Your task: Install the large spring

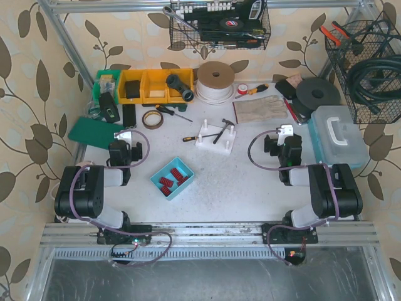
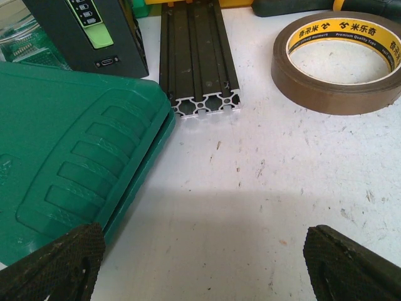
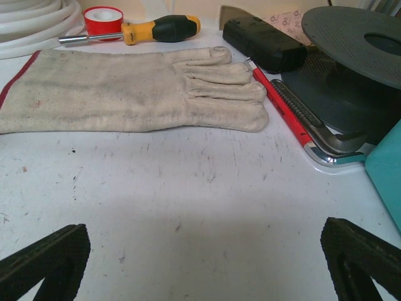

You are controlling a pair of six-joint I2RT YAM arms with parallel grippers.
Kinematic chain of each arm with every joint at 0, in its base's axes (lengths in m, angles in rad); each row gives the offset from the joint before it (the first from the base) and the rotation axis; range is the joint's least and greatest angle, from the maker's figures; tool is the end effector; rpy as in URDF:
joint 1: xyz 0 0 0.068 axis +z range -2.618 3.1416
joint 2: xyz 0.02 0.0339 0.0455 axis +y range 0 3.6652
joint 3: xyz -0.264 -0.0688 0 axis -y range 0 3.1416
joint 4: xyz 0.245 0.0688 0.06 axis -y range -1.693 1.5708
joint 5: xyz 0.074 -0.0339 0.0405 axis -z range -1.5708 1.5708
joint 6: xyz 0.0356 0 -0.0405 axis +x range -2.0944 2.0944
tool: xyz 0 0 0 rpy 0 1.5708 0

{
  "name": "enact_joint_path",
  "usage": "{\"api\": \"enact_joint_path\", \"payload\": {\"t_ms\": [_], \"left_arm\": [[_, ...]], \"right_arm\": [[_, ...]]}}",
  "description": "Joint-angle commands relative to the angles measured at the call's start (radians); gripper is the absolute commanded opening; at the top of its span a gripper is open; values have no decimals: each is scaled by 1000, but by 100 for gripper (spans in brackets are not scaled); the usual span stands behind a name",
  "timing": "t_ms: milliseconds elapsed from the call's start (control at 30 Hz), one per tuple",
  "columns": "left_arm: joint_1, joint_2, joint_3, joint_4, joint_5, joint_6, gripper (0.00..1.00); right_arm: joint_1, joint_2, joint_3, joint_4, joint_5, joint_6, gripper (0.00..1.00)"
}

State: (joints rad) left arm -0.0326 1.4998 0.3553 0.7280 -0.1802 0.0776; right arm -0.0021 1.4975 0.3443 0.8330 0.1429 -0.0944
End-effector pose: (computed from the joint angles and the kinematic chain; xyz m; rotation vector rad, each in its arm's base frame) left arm 0.2570 -0.0020 0.1345 -0.0073 1.9861 0.2081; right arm 0.2585 -0.0056 0.1428 0.0104 1.8926 -0.2009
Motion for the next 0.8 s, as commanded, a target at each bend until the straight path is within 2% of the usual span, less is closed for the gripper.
{"api": "enact_joint_path", "payload": {"t_ms": [0, 433, 567, 667, 767], "left_arm": [[0, -6, 20, 36, 7, 2, 89], [0, -9, 16, 39, 6, 1, 89], [0, -36, 27, 7, 25, 13, 89], [0, -154, 88, -182, 44, 16, 89], [-2, -301, 145, -323, 104, -8, 89]], "right_arm": [[4, 3, 17, 13, 11, -4, 100], [8, -29, 21, -8, 9, -6, 100], [11, -162, 98, -271, -1, -9, 100], [11, -251, 152, -397, 24, 39, 100], [9, -331, 245, -592, -8, 102, 100]]}}
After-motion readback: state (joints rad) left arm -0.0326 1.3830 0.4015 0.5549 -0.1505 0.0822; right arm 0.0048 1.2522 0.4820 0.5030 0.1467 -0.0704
